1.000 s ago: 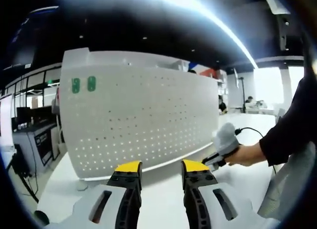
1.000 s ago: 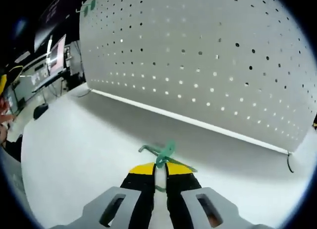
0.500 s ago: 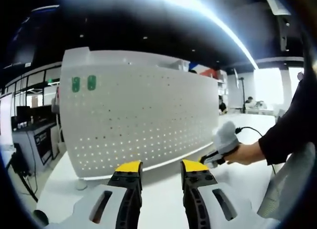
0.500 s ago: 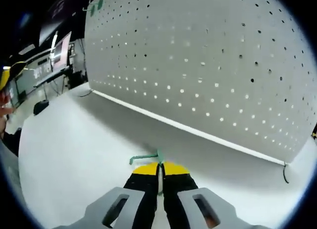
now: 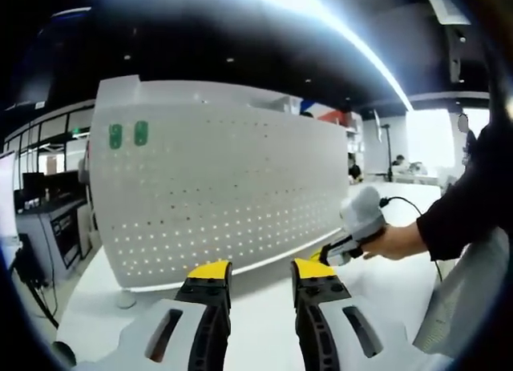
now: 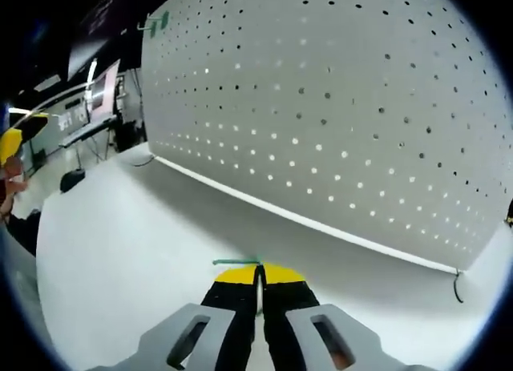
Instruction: Insert the hook assembly into the mounting plate slot until the hook locks in place.
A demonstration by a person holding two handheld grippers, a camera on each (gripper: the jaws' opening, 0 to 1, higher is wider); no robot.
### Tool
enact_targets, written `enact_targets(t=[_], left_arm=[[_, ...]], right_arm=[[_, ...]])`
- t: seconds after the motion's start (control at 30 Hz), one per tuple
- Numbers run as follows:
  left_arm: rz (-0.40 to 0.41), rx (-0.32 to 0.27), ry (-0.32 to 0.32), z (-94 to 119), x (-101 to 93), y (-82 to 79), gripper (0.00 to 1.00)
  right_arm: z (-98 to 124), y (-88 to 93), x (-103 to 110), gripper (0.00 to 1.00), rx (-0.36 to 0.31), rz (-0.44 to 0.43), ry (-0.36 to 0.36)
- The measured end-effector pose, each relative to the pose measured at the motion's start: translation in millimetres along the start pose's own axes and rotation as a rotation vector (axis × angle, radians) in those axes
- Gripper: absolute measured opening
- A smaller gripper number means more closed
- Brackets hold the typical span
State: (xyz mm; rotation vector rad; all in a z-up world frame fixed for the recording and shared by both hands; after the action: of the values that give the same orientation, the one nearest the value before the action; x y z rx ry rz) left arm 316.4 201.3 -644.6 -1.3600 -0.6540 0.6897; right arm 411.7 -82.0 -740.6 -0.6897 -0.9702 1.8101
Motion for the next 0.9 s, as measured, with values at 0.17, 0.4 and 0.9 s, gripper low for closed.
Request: enact_targets(t=[0.17,0.4,0.9], left_arm=[[-0.009,0.001,0.010,-0.9,-2.1,-0.5,0.30],[-0.024,0.005,0.032,-3.3,-6.5,-0.4,0.30],[-0.123,0.047,0.166,-36.7,-22.5,5.8,0.28]], right_arm=[[6.4,-3.1,-1.0,0.00,0.008,-0.052,-0.016],[13.3,-9.0,-0.2,0.00,0.013,-0.085,-0.038],[27.8,-24.5,14.5,0.00,0.011,-0.095,-0.101]])
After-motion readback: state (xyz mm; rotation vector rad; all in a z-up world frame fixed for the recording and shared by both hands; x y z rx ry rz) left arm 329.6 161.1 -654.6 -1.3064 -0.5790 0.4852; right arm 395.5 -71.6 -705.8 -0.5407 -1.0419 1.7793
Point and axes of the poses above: the point that each gripper's makers call its tool centre point, and the gripper's own axes: z roughly backward along the fingers, x roughly to its left, y roughly out of its underside, the point moved 10 cm from there along z, roughly backward along the fingers
